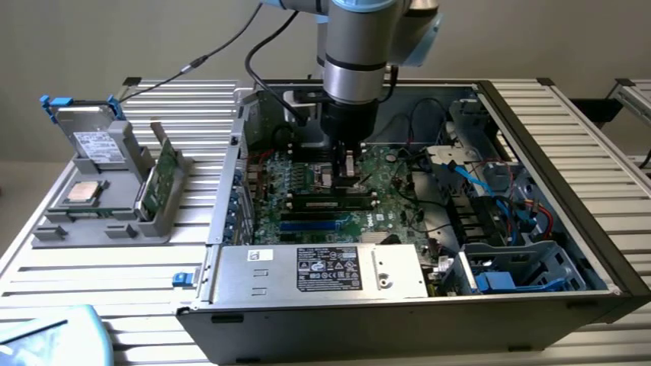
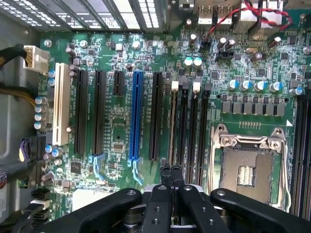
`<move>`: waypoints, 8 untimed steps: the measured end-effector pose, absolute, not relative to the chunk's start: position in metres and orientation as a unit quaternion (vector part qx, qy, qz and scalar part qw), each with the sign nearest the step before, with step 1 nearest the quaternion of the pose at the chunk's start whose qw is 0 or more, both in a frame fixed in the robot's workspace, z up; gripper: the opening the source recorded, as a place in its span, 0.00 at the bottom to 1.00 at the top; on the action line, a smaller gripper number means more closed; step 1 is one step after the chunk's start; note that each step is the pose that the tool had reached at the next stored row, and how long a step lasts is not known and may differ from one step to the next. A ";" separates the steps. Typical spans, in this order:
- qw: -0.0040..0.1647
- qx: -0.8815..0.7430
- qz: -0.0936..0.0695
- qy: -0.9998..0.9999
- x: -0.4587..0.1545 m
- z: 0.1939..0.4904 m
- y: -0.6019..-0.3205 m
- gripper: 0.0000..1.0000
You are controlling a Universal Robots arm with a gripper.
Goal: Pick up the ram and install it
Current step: 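Press down the ram until it locks into place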
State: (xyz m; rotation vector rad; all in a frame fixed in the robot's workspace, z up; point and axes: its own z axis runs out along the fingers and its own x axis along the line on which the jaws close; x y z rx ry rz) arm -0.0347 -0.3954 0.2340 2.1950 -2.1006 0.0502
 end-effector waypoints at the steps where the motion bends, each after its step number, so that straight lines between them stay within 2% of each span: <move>1: 0.051 0.721 0.017 -0.690 -0.037 0.234 -0.395 0.11; 8: 0.051 0.721 0.017 -0.691 -0.042 0.232 -0.395 0.11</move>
